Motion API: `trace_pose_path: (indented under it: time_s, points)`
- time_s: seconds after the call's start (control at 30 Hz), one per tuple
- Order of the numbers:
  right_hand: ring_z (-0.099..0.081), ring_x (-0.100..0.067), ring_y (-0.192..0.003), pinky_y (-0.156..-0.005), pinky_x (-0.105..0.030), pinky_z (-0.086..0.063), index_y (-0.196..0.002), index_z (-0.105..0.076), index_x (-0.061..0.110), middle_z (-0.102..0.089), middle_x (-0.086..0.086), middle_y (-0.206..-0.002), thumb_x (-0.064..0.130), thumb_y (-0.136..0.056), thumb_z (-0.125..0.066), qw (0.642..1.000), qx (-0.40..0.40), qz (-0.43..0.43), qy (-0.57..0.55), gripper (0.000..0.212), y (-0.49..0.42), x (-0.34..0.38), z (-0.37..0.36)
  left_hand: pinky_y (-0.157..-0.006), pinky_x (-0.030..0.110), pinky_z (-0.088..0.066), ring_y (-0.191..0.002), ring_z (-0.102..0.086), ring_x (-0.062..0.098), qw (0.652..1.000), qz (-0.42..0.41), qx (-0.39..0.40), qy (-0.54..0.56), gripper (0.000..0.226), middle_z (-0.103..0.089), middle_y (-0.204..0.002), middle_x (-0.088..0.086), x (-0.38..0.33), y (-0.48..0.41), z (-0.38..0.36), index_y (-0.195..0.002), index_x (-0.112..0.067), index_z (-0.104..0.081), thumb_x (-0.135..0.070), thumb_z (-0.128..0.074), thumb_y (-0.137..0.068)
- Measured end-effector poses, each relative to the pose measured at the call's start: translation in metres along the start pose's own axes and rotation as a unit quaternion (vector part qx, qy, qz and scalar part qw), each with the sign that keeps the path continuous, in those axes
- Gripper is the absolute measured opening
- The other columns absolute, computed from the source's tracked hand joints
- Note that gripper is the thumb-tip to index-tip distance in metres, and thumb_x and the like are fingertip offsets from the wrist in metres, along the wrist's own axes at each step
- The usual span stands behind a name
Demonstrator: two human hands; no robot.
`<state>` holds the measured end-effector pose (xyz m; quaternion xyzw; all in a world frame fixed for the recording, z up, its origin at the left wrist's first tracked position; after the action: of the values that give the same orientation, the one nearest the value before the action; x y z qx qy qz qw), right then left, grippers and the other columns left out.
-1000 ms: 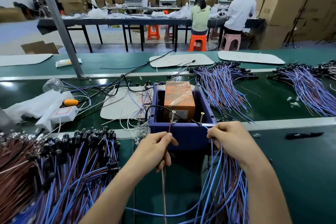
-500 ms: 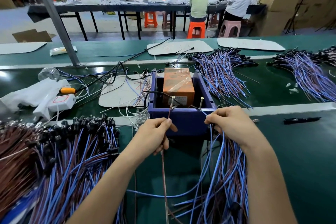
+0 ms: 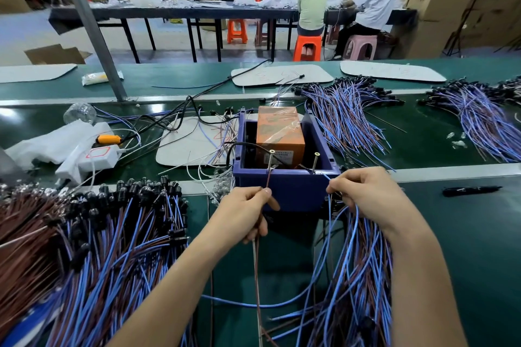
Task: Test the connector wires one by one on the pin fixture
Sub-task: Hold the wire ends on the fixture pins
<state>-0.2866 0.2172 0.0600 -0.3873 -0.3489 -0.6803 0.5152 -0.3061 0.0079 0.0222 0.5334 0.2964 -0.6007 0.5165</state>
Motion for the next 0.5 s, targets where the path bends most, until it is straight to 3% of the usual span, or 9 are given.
trace_pose_path:
  time_s: [0.27, 0.5]
  points:
    - [-0.032, -0.003, -0.032, -0.037, -0.011, -0.025, -0.068, -0.071, 0.011, -0.043, 0.007, -0.037, 0.016, -0.086, -0.063, 1.000, -0.006, 0.003, 0.008, 0.021, 0.000, 0.004, -0.005, -0.036, 0.019, -0.034, -0.033, -0.041, 0.013, 0.999, -0.005, -0.037, 0.039, 0.037, -0.060, -0.052, 0.011, -0.002, 0.000, 0.005, -0.081, -0.003, -0.066, -0.022, -0.042, -0.101]
    - [-0.032, -0.012, -0.044, -0.048, -0.022, -0.027, -0.068, -0.072, 0.010, -0.040, 0.007, -0.040, 0.013, -0.084, -0.065, 1.000, -0.003, 0.003, -0.013, 0.018, 0.003, 0.008, -0.007, -0.037, 0.020, -0.035, -0.035, -0.042, 0.013, 0.999, 0.003, -0.032, 0.031, 0.038, -0.060, -0.054, 0.012, -0.002, 0.001, 0.006, -0.082, -0.004, -0.068, -0.024, -0.041, -0.101]
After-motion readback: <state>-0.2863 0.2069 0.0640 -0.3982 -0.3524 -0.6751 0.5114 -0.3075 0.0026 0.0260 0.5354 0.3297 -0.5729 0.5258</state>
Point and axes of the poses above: each hand's wrist, its own y-axis away from the middle knuckle, its own z-axis out of the back of the hand, x = y × z, the point moved 6 cm from there along -y, towards the middle knuckle
